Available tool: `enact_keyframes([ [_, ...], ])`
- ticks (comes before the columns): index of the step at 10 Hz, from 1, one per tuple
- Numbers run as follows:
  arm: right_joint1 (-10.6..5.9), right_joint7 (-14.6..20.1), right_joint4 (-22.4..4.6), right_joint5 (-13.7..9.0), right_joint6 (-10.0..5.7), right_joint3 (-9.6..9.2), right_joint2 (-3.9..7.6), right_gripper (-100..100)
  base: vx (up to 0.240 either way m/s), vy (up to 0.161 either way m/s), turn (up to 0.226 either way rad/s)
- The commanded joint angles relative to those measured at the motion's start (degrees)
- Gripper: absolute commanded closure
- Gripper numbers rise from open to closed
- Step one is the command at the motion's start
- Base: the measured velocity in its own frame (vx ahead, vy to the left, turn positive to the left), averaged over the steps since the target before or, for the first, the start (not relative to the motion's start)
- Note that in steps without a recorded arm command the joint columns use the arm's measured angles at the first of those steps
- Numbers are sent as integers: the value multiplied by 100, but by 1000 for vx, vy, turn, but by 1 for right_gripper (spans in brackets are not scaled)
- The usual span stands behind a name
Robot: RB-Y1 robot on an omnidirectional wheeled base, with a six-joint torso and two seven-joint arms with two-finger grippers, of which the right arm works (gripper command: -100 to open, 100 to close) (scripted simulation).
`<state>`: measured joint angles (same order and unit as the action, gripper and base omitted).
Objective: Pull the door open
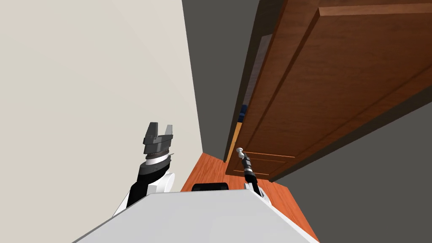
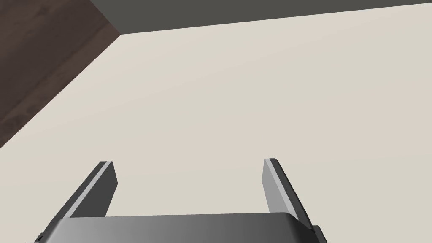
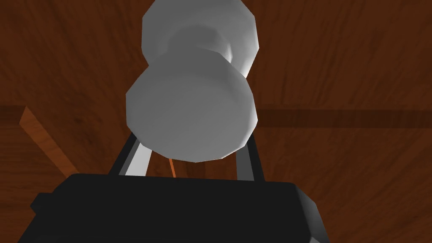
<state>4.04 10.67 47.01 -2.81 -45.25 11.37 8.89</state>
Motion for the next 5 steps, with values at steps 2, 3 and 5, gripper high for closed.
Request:
enact_keyframes([
  [2,-44,421,-28,-157,-34,-47,25,100,-38,-15,57],
  [3,-44,467,-28,-157,-34,-47,25,100,-23,-6,57],
  [5,-58,707,-57,-259,-39,-62,51,100,-26,-8,73],
])
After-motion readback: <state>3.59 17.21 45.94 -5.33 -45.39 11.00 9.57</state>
